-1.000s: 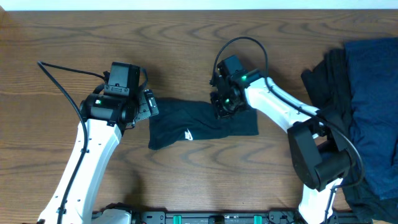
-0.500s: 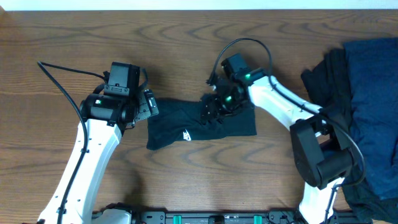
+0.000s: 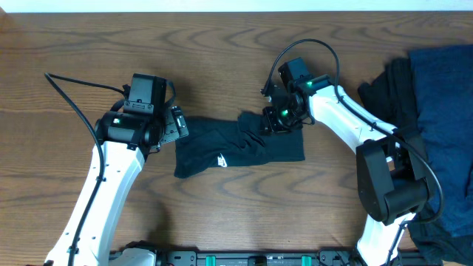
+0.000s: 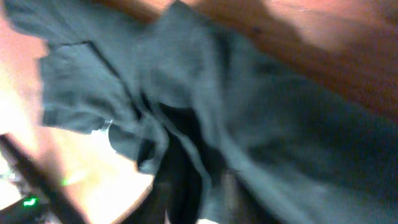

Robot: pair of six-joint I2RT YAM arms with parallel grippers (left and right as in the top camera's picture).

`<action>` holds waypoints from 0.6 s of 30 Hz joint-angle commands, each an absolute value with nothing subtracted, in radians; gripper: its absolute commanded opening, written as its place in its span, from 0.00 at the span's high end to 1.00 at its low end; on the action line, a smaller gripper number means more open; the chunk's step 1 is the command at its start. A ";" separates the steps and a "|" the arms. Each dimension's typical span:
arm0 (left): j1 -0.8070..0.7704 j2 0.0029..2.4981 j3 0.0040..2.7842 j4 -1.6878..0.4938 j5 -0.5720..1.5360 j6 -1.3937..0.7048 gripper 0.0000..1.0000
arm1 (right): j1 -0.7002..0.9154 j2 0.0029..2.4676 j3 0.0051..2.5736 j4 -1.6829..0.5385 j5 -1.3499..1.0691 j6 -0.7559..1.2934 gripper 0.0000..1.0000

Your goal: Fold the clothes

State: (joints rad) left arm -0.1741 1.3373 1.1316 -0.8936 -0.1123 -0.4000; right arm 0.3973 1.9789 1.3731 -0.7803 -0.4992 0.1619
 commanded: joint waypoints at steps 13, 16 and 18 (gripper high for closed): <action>-0.176 1.343 1.134 -0.897 -0.128 -0.405 0.02 | 0.495 1.953 1.371 -0.852 -0.409 0.164 0.98; -0.176 1.343 1.134 -0.897 -0.128 -0.405 0.02 | 0.539 1.953 1.370 -0.853 -0.411 0.165 0.98; -0.176 1.343 1.134 -0.897 -0.128 -0.405 0.02 | 0.574 1.953 1.370 -0.853 -0.410 0.165 0.98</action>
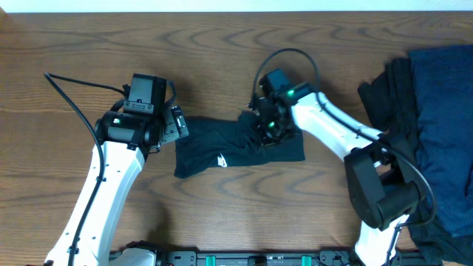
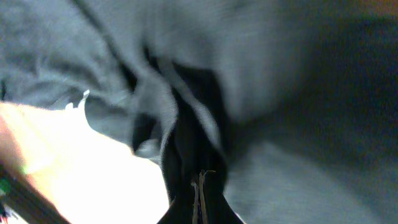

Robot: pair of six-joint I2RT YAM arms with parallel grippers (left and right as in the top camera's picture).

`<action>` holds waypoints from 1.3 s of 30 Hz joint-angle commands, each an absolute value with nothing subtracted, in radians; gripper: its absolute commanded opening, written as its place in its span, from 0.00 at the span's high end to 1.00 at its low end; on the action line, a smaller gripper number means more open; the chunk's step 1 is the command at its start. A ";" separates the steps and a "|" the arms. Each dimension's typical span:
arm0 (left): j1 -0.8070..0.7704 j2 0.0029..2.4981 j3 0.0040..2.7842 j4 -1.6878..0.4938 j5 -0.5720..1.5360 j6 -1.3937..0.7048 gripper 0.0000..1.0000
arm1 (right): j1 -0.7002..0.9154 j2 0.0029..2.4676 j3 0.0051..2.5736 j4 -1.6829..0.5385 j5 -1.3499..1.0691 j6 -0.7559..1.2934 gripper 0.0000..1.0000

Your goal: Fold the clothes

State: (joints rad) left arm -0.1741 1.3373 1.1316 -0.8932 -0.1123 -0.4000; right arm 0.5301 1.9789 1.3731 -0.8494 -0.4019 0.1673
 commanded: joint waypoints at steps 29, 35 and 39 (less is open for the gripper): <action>-0.176 1.343 1.134 -0.897 -0.128 -0.405 0.02 | 0.536 1.826 1.470 -0.914 -0.449 0.113 0.99; -0.176 1.343 1.134 -0.897 -0.128 -0.405 0.02 | 0.571 1.835 1.345 -0.812 -0.434 0.219 0.99; -0.176 1.343 1.134 -0.897 -0.128 -0.405 0.02 | 0.606 1.835 1.235 -0.680 -0.434 0.295 0.99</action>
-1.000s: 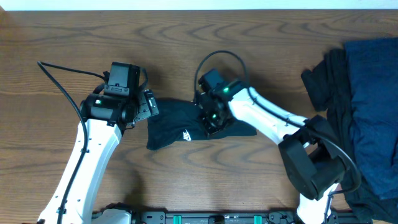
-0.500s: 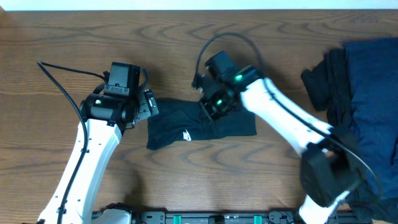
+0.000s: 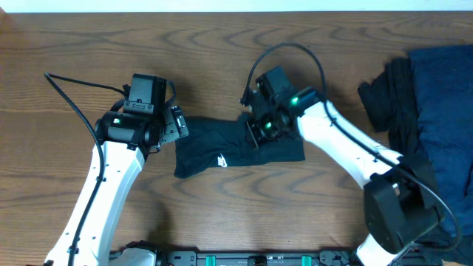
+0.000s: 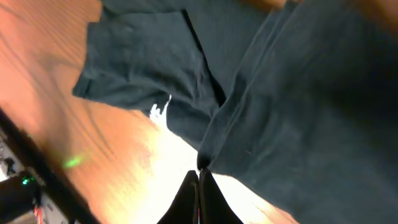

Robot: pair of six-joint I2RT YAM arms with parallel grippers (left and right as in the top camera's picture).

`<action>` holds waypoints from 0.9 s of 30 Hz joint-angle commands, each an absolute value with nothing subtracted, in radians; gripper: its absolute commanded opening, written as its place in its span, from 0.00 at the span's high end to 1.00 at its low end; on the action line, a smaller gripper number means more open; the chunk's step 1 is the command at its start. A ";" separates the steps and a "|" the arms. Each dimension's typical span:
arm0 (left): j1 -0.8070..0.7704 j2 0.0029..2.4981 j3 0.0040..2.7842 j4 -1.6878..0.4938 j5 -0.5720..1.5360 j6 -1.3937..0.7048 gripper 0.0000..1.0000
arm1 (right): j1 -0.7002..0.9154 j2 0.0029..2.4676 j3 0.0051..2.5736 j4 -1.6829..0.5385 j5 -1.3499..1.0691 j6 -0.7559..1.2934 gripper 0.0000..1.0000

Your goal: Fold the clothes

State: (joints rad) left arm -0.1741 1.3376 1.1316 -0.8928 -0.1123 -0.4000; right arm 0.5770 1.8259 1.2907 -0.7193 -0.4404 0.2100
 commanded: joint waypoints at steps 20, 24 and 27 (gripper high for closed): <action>-0.176 1.343 1.134 -0.897 -0.128 -0.405 0.02 | 0.574 1.787 1.065 -0.173 -0.867 0.448 0.98; -0.176 1.343 1.134 -0.897 -0.128 -0.405 0.02 | 0.497 1.732 1.077 -0.179 -0.911 0.448 0.98; -0.176 1.343 1.134 -0.897 -0.128 -0.405 0.02 | 0.446 1.716 1.077 -0.244 -0.871 0.448 0.99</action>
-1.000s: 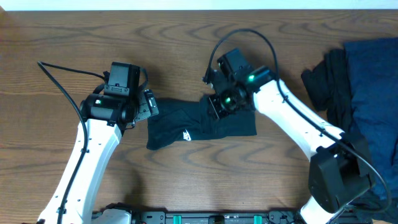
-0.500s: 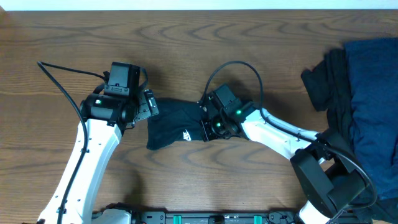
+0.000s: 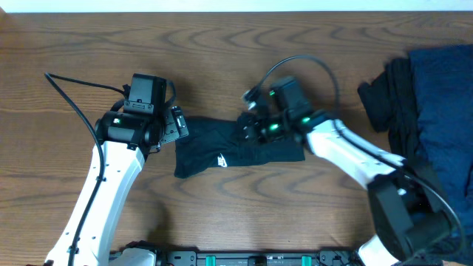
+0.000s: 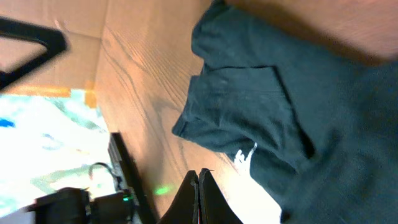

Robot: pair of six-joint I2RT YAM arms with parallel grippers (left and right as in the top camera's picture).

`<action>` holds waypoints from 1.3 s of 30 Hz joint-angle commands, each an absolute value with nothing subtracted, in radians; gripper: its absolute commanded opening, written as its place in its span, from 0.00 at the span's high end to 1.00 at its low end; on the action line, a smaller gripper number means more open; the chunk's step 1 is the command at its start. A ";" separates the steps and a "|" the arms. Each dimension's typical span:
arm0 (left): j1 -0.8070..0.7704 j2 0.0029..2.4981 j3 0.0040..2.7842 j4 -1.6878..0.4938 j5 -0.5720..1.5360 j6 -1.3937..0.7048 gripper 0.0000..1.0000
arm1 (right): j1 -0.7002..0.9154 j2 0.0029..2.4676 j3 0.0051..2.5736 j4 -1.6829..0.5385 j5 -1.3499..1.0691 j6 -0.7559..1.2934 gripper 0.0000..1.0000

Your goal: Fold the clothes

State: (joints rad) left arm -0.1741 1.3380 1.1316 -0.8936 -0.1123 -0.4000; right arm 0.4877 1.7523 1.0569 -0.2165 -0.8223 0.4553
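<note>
A dark teal garment [image 3: 244, 148] with a small white logo [image 3: 222, 157] lies across the middle of the wooden table, bunched into a ridge near its upper middle. In the right wrist view the garment [image 4: 280, 106] fills the right half, with the logo [image 4: 245, 155] near the bottom. My right gripper [image 4: 199, 172] is shut with its tips pressed together over bare wood and no cloth between them. In the overhead view the right gripper [image 3: 255, 127] hangs over the ridge. My left gripper [image 3: 177, 125] sits at the garment's left end; its jaws are too small to read.
A pile of other clothes, dark blue [image 3: 443, 111] and black [image 3: 388, 92], covers the table's right end. The table's front rail [image 3: 236, 258] with the arm mounts runs along the bottom. Bare wood [image 3: 222, 59] lies behind the garment.
My right wrist has turned and drawn back from the cloth. Its shut tips were at a fold's edge and now stand over bare wood. The left arm has not moved.
My right gripper was at the garment's upper right part. Then it was shut close against the bunched ridge in the middle. Then it stood higher with its tips at a cloth edge, and now clear of the cloth. The garment's outline looks about the same throughout.
</note>
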 commanded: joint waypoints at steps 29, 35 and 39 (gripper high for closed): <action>-0.176 1.343 1.134 -0.897 -0.128 -0.405 0.02 | 0.581 2.004 1.058 -0.322 -0.632 0.566 0.96; -0.176 1.343 1.134 -0.897 -0.128 -0.405 0.02 | 0.516 1.910 1.075 -0.284 -0.768 0.549 0.92; -0.176 1.343 1.134 -0.897 -0.128 -0.405 0.02 | 0.452 1.794 1.075 -0.271 -0.742 0.517 0.95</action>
State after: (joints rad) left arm -0.1741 1.3388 1.1316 -0.8936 -0.1123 -0.4000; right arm 0.5007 1.9053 1.0657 -0.2848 -0.7212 0.5449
